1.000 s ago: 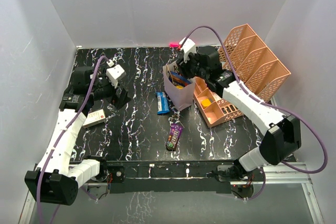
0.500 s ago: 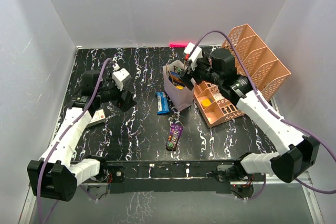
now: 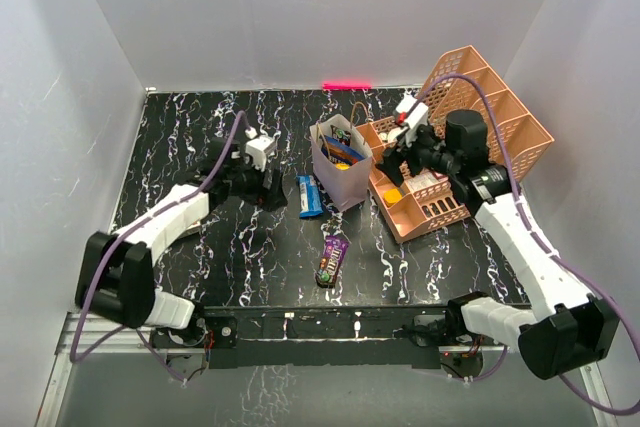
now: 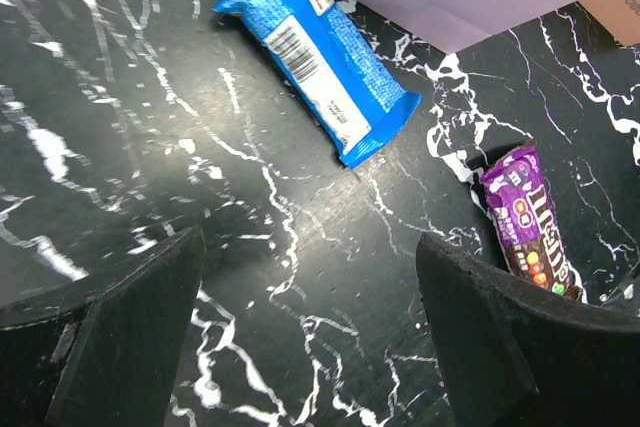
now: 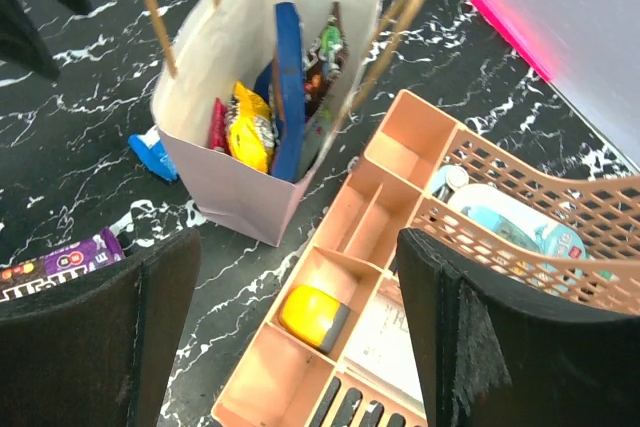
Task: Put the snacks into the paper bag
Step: Pick up the snack from the center of the board.
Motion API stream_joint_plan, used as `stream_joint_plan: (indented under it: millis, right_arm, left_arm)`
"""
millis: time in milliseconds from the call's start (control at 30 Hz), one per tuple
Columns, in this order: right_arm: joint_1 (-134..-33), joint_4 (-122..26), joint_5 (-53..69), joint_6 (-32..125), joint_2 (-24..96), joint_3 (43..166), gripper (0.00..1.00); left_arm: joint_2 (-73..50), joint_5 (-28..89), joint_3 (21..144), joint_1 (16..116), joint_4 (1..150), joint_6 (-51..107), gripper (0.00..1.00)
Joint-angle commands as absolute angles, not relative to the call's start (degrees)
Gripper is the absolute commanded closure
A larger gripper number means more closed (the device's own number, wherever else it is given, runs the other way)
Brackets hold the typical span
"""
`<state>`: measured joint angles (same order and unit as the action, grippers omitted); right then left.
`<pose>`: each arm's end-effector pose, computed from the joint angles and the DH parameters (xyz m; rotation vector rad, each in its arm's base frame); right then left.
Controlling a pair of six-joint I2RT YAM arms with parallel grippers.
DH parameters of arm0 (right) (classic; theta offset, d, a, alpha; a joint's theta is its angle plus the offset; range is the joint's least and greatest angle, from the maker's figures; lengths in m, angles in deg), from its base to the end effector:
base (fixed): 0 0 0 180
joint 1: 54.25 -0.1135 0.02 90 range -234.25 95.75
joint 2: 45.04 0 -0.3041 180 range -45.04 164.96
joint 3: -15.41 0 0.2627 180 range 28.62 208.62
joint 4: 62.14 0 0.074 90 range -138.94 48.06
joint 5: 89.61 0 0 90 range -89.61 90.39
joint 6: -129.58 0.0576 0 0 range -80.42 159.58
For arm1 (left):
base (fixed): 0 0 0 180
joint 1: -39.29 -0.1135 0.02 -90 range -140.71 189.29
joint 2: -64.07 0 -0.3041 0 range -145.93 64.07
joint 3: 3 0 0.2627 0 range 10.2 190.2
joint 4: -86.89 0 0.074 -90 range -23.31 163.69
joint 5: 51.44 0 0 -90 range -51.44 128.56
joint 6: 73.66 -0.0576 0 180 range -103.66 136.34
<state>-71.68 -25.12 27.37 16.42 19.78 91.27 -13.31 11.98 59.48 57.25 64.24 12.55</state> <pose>0.2413 0.1031 0.3841 -0.9618 1.7478 0.4111 0.2840 -0.1192 0.2662 0.6686 2.1191 -0.6515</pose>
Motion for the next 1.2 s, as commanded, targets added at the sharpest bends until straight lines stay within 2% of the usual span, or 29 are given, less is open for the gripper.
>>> stream_joint_plan:
  millis: [0,233,633,1000,1167]
  right_arm:
    - [-66.81,-28.80,32.82,19.15,16.27,89.97,0.18]
    - [-64.31,-27.99,35.67,20.38,15.96,90.81,0.17]
    - [-62.53,-29.57,38.11,21.74,16.62,89.58,0.16]
    - [-61.89,-30.42,38.89,22.09,16.38,88.47,0.15]
    - [-61.89,-30.74,39.30,22.21,16.90,88.27,0.15]
  left_arm:
    - [-20.06,13.87,63.81,61.35,66.38,18.80,0.16]
    - [-28.75,14.11,67.05,65.27,70.81,19.96,0.19]
    - [-37.84,13.11,68.66,66.59,76.77,19.12,0.43]
    - [-40.32,11.92,66.78,66.84,78.88,22.70,0.54]
    - [-39.57,12.49,65.72,66.79,79.48,22.78,0.63]
